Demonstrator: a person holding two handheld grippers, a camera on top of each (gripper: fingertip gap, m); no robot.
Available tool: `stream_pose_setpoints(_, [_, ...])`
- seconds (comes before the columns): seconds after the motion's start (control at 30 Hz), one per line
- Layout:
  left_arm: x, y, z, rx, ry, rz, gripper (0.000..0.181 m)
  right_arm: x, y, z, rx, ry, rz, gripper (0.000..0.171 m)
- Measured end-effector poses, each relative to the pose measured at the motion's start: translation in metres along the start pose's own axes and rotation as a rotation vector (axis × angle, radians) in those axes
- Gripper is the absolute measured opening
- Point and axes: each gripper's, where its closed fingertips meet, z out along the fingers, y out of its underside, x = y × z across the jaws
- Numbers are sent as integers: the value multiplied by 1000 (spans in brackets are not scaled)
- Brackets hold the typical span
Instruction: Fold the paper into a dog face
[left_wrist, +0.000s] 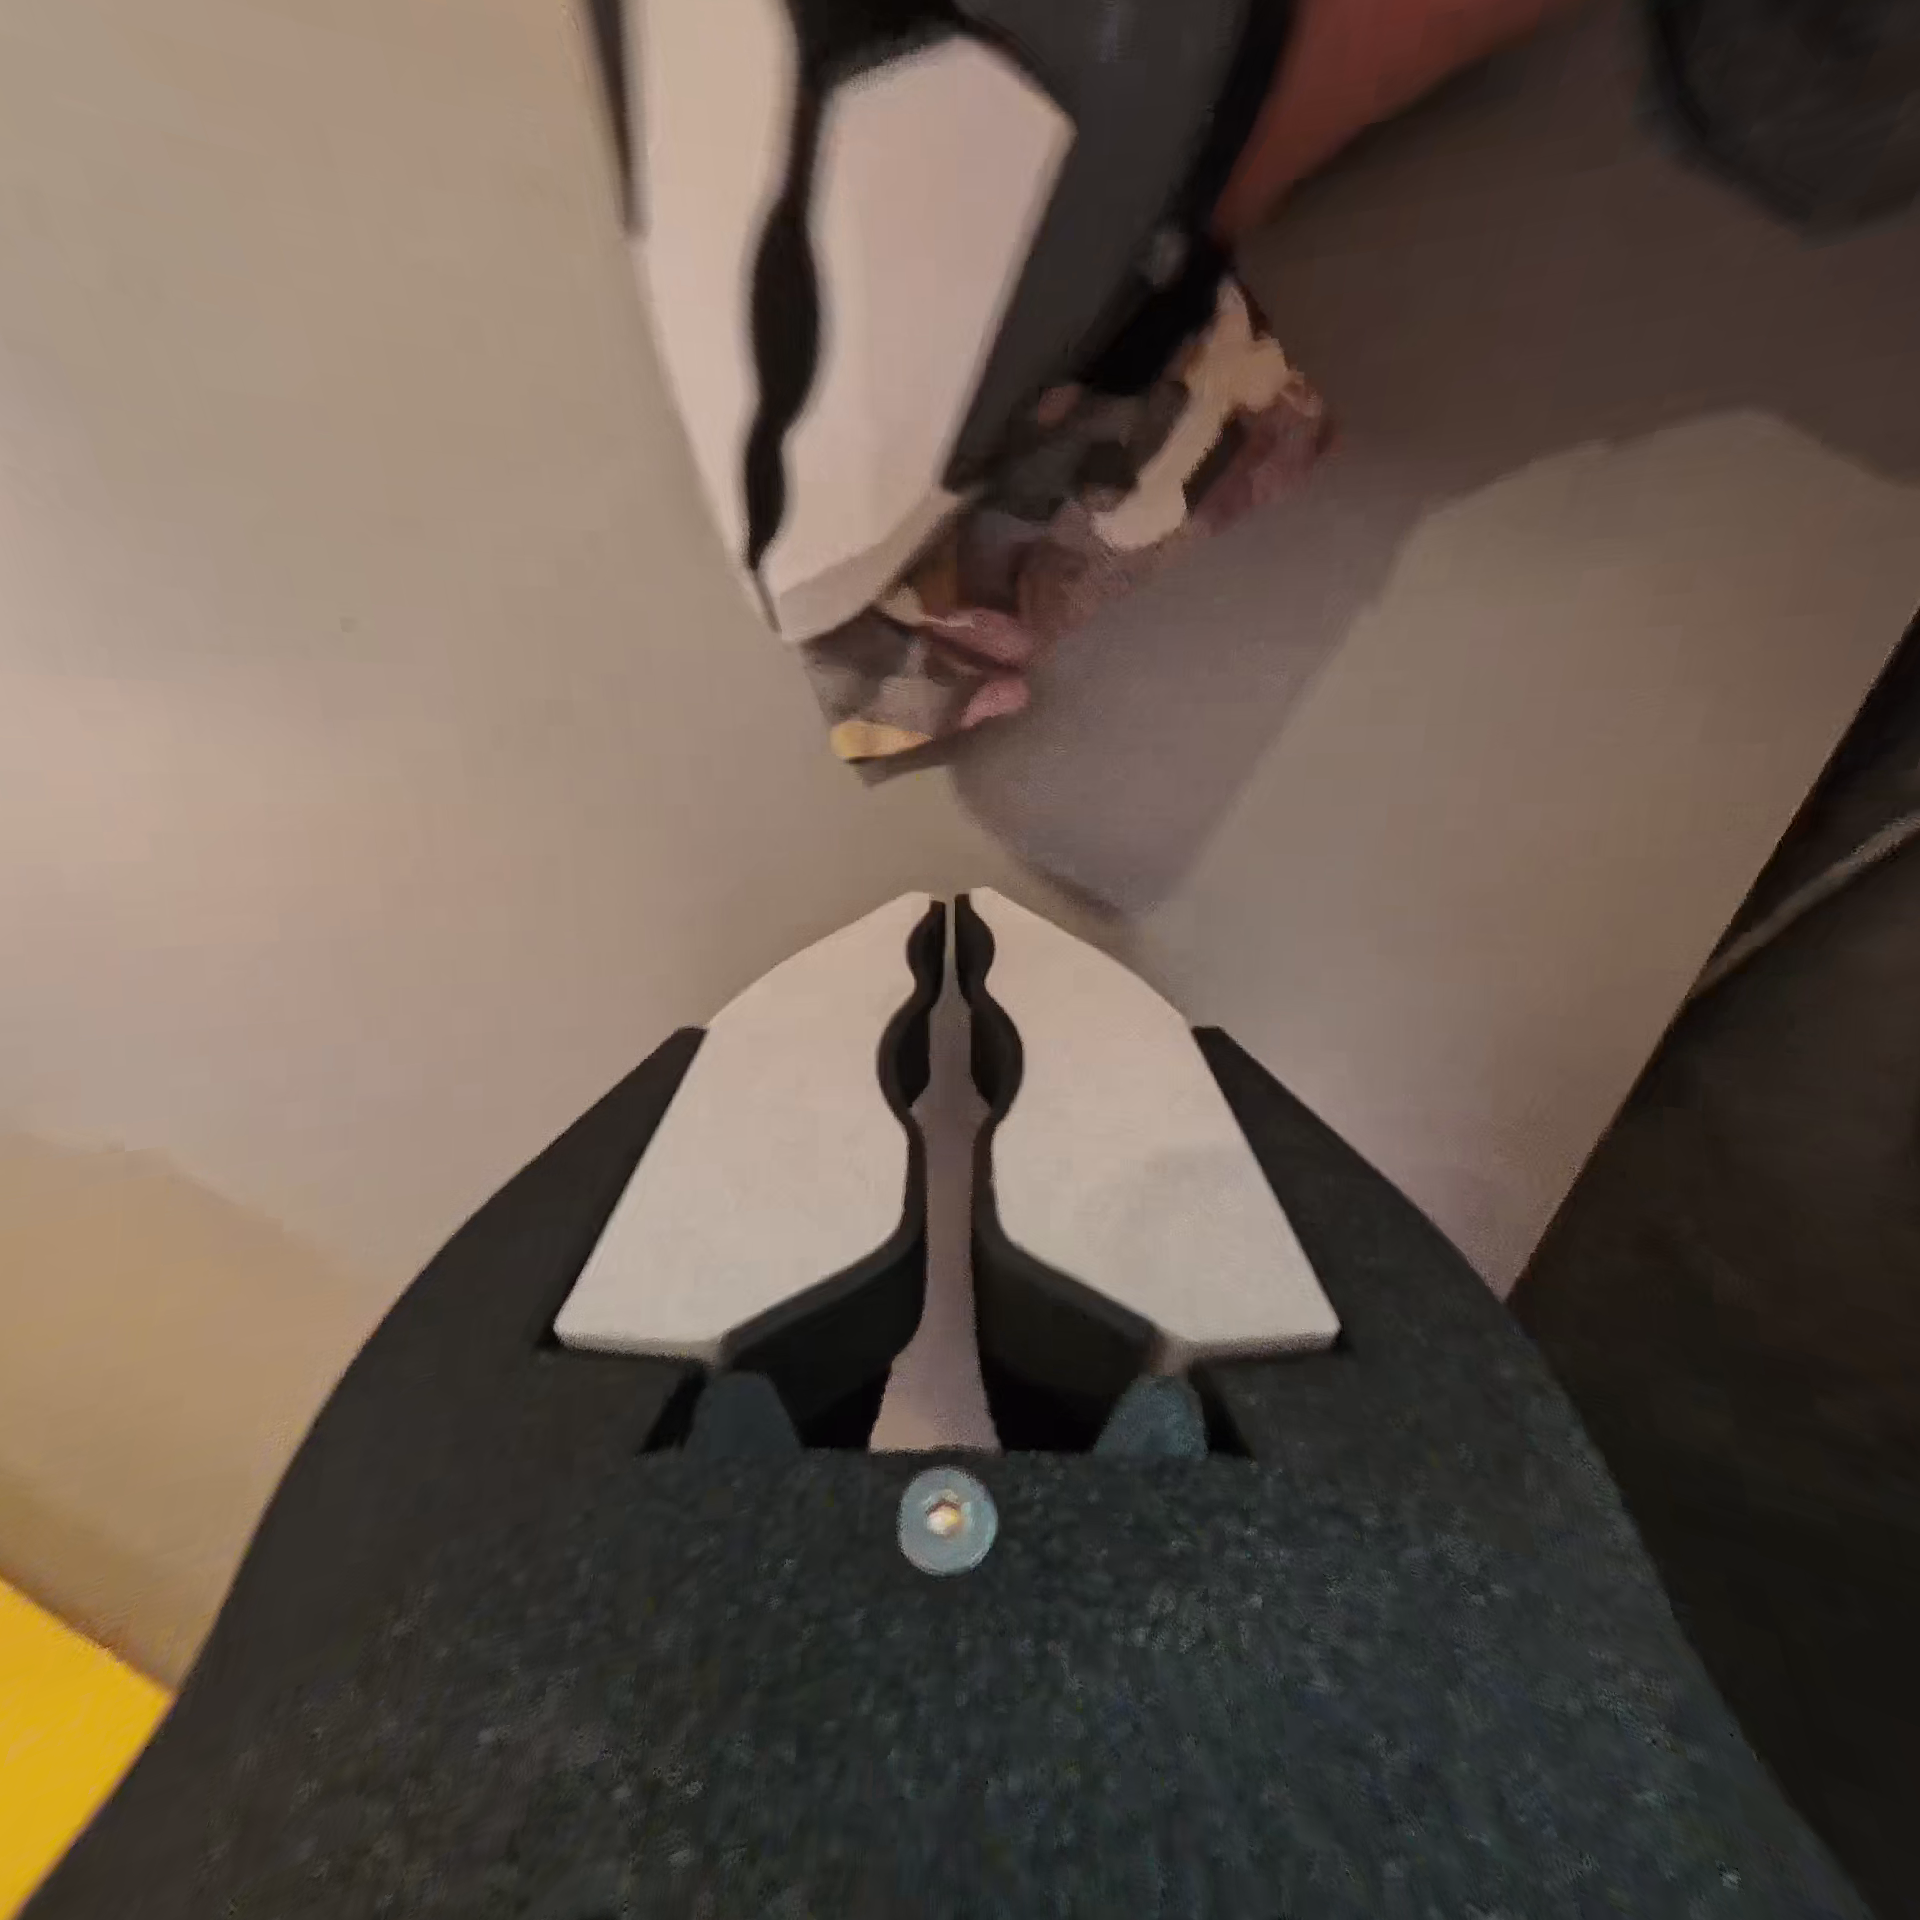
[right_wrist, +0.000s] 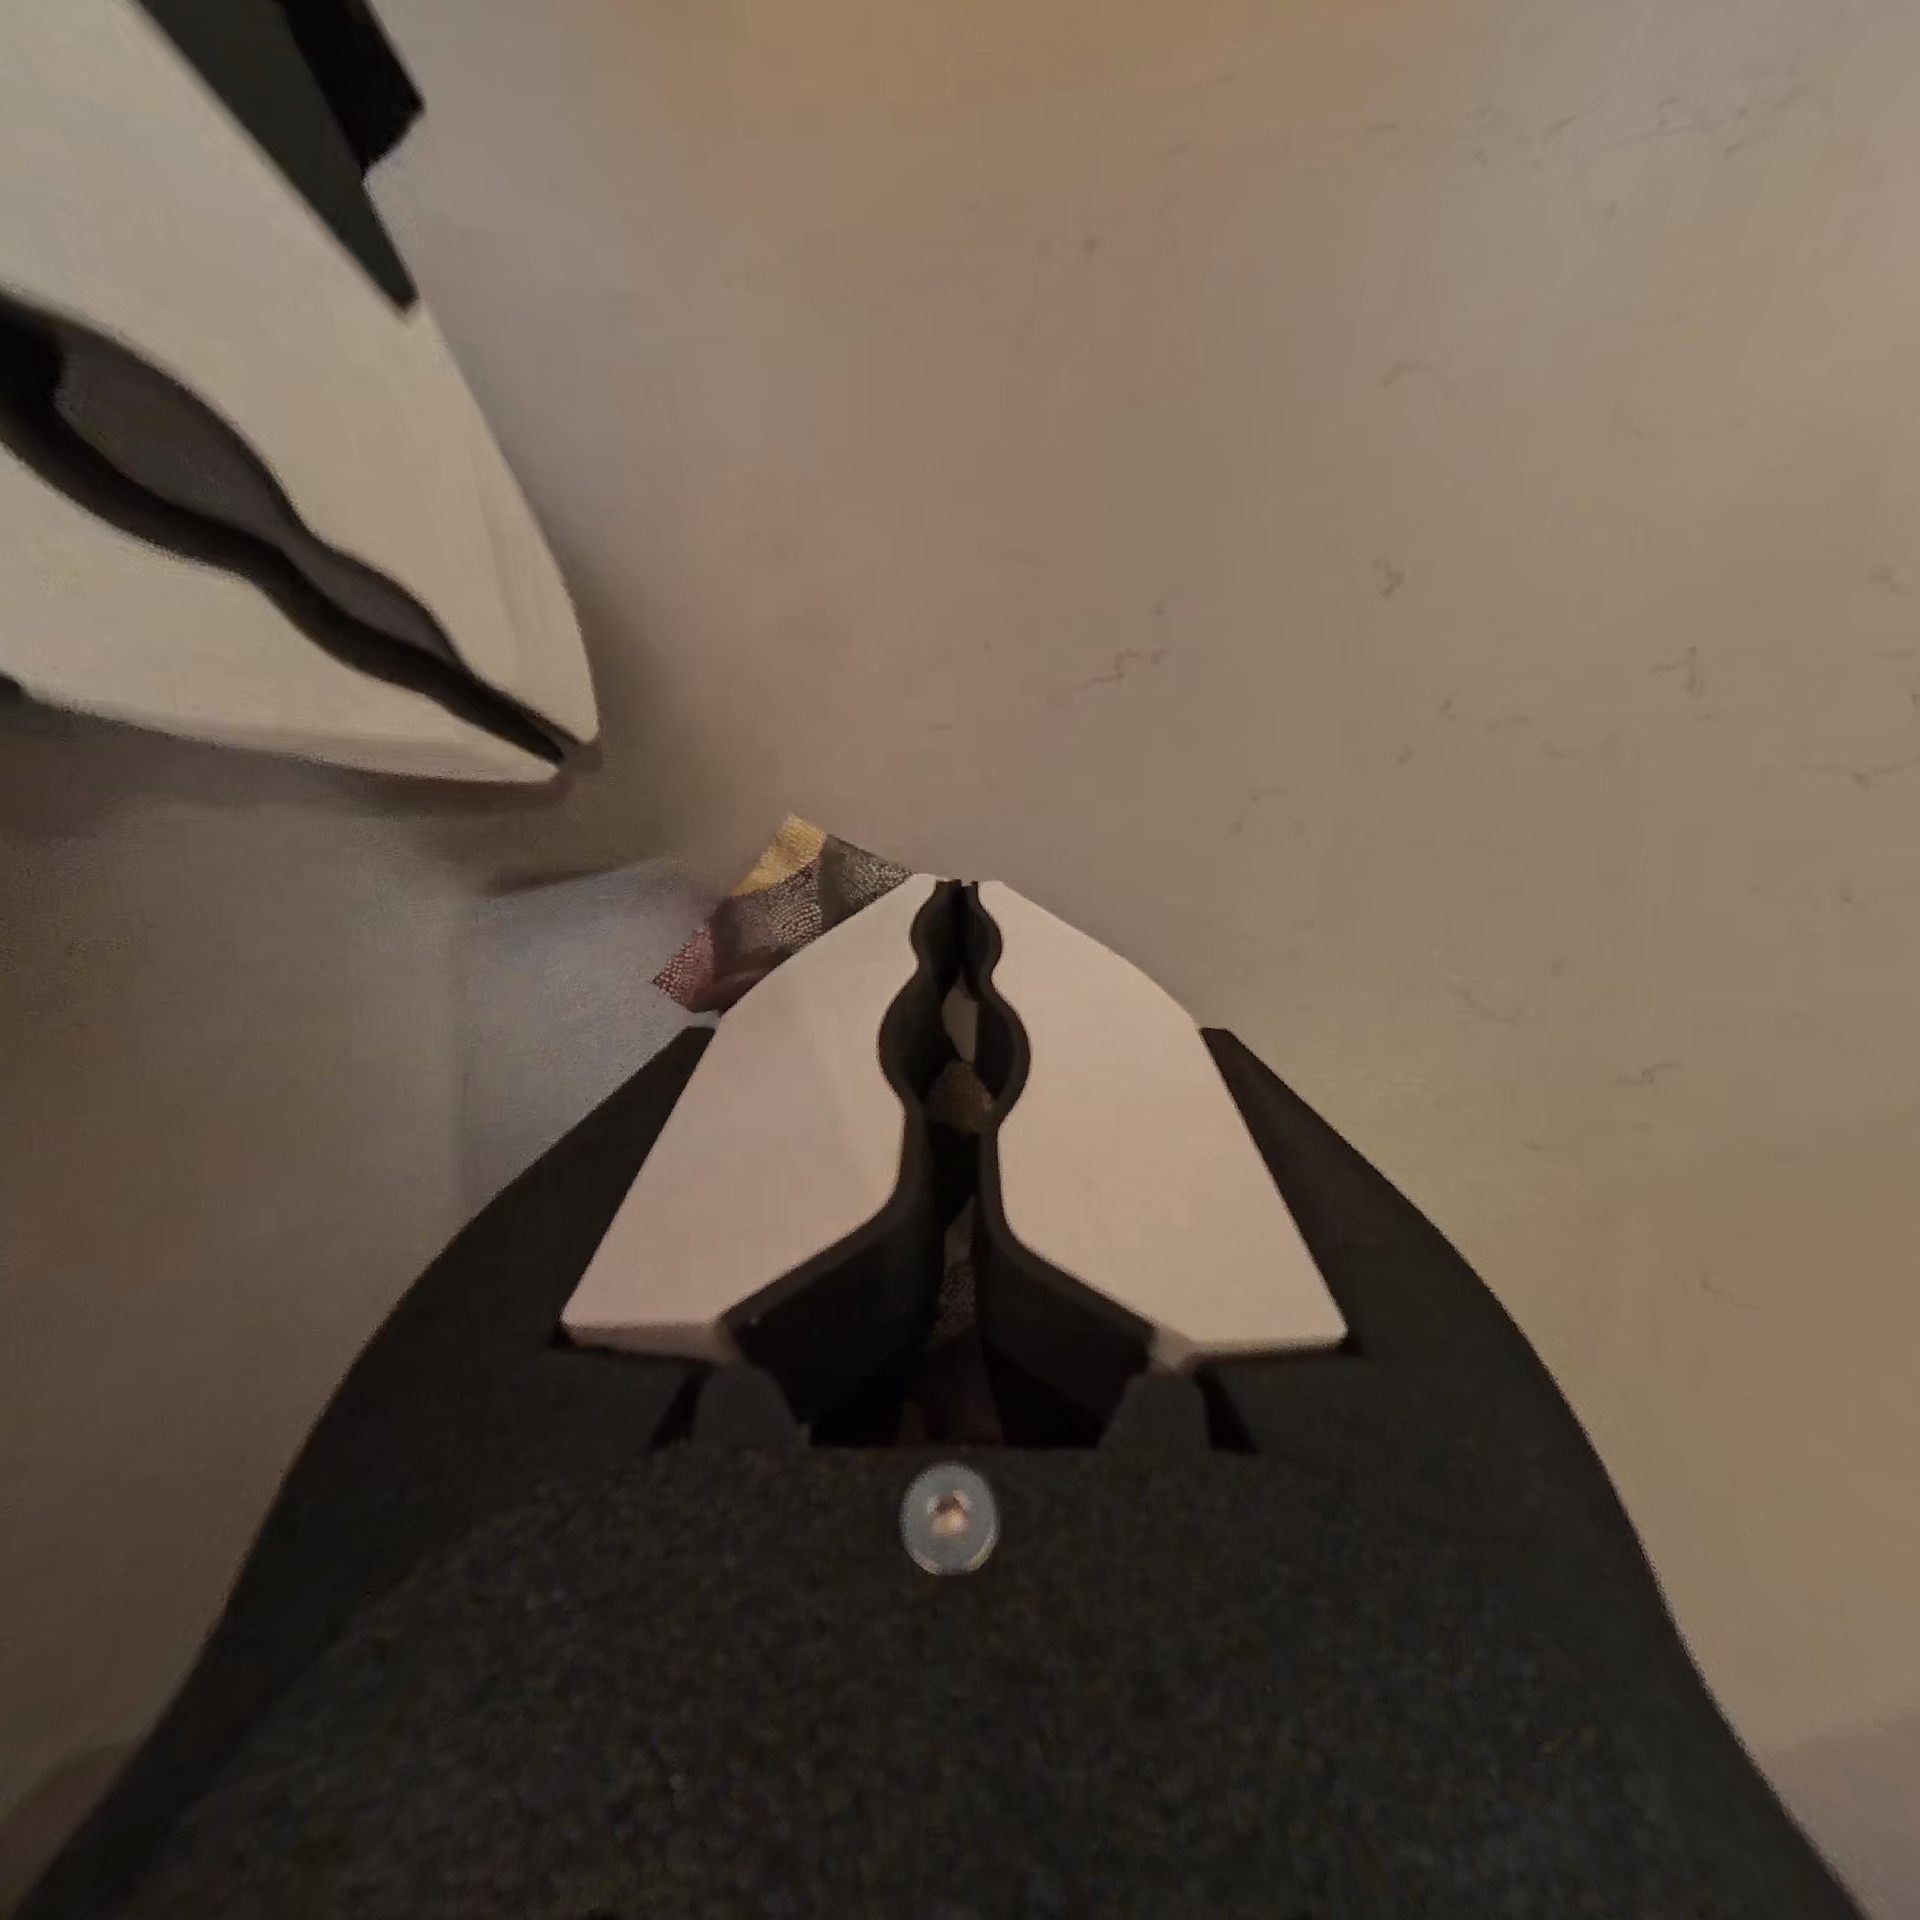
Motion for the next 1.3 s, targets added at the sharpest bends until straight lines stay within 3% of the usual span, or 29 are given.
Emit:
stream_pose_setpoints(0.17, [-20,-28,6,105,19,-180,7,0,0,0,3,8,-5,0])
stream_pose_setpoints(0.33, [-23,-40,30,89,41,-240,7,0,-1,-1,6,-19,25,0])
stream_pose_setpoints(0.6, [-20,-32,40,45,51,-218,6,1,-7,-24,87,-62,60,0])
stream_pose_setpoints(0.7, [-20,-32,40,34,41,-192,6,1,8,-36,12,-58,30,0])
stream_pose_setpoints(0.83, [-20,-33,40,30,55,-166,6,1,27,-27,-57,-86,58,0])
stream_pose_setpoints(1.3, [-12,-35,39,26,113,-114,13,1,27,-26,-46,-43,66,0])
